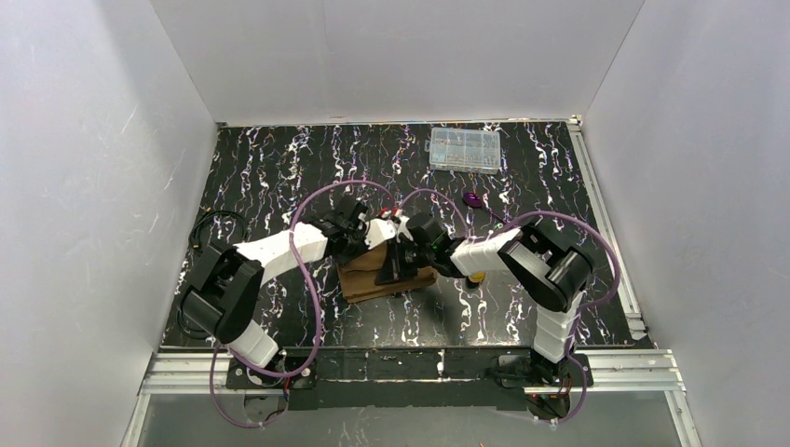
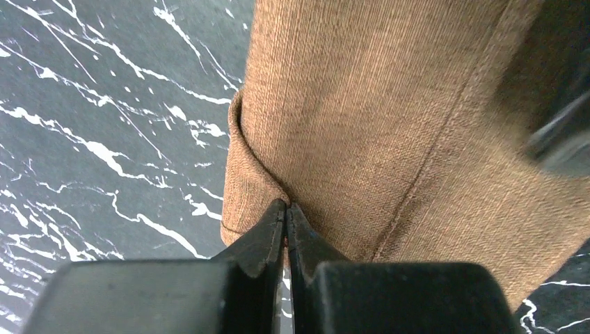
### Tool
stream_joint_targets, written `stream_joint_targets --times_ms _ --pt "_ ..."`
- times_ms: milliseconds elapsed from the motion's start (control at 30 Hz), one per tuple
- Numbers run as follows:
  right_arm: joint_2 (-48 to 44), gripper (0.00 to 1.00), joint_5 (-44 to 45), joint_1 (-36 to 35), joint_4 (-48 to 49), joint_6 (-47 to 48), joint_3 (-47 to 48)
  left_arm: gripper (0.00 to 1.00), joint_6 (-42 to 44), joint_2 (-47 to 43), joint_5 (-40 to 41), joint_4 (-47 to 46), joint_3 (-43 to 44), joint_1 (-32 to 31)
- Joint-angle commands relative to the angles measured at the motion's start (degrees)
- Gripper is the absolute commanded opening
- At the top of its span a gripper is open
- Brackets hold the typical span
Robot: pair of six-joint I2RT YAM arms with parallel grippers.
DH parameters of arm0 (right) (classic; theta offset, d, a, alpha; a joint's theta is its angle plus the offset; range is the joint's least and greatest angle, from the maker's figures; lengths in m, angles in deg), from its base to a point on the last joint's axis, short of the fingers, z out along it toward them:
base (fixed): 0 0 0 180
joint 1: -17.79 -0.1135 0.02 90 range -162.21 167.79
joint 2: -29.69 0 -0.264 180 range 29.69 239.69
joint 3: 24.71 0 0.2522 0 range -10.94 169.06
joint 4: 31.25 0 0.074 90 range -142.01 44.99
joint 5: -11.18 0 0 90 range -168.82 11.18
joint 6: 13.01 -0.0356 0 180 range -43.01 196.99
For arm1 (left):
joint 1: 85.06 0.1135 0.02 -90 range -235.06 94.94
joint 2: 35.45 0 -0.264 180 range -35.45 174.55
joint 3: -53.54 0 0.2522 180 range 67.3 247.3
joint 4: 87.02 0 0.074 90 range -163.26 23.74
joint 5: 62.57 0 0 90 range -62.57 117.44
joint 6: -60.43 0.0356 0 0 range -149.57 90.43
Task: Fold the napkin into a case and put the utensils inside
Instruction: Smooth out the 2/3-rectangle-folded napkin at the center of the board.
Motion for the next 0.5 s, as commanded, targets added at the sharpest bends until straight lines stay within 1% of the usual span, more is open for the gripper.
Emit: stream_joint_targets --times_ms 0,133,233,333,467 --pt "-6.48 0.11 -7.03 5.97 3.55 -2.25 -4.07 0.00 4.35 1.12 3.81 2.12 -3.79 -0.45" --pt "-9.19 0.16 -11.75 11.42 9.79 -5.88 -9.14 0.00 4.23 0.21 3.44 1.55 -5.74 -0.45" --pt "-8.38 0.19 -15.02 13.55 14.02 -8.45 -9.82 0.00 3.97 -0.43 3.15 1.49 -6.65 -0.45" --pt "-6.42 0.19 -15.55 14.89 16.54 -10.31 -8.19 0.00 3.99 -0.86 2.84 1.43 -6.74 -0.45" --pt "-2.53 0.18 -14.95 16.01 17.90 -12.19 -2.94 0.00 3.95 -1.16 2.48 1.65 -6.22 -0.54"
